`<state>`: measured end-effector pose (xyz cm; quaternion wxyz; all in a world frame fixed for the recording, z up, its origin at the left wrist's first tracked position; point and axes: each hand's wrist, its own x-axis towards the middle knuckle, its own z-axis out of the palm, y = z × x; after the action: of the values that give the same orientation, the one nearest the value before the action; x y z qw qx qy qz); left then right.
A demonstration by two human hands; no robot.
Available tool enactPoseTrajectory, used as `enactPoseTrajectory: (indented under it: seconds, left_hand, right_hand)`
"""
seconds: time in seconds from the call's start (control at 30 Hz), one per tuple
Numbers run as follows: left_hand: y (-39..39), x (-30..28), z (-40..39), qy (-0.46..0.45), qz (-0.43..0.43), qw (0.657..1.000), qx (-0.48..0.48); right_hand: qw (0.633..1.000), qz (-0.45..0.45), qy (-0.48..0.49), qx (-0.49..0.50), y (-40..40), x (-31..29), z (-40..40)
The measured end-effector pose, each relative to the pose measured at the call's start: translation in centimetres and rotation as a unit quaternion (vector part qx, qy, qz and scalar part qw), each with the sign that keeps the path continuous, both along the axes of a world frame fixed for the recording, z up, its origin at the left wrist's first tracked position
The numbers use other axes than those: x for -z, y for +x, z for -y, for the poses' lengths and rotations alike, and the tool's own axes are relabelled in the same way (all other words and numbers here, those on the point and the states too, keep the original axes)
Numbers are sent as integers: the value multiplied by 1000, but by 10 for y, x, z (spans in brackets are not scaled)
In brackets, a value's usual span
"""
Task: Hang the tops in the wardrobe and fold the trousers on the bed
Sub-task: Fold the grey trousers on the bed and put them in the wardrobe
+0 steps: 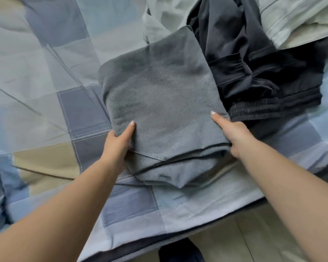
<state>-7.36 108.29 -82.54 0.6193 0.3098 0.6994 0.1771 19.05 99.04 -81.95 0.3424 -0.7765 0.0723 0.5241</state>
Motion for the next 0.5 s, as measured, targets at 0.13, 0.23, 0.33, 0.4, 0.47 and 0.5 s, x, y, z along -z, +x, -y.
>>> enactPoseTrajectory:
  seconds: [0.13, 0.23, 0.33, 0.4, 0.47, 0.5]
  left_hand:
    - [-18, 7, -2, -5, 64, 997, 46]
    - [-31, 0, -2, -15, 115, 992, 58]
    - [-52, -15, 19, -36, 115, 990, 74]
    - [-74, -22, 43, -55, 107, 991, 65]
    - [-102, -26, 77, -87, 99, 990, 57]
    - [-116, -27, 96, -104, 99, 988, 54]
  right_hand:
    - [979, -166, 15, 119, -18, -3, 6]
    - [969, -227, 38, 89, -24, -5, 21]
    - [972, -232, 22, 19, -32, -13, 40]
    - [971, -240, 3, -2, -41, -17, 55]
    - [966, -254, -26, -32, -55, -18, 72]
    - [963, -260, -47, -54, -62, -17, 82]
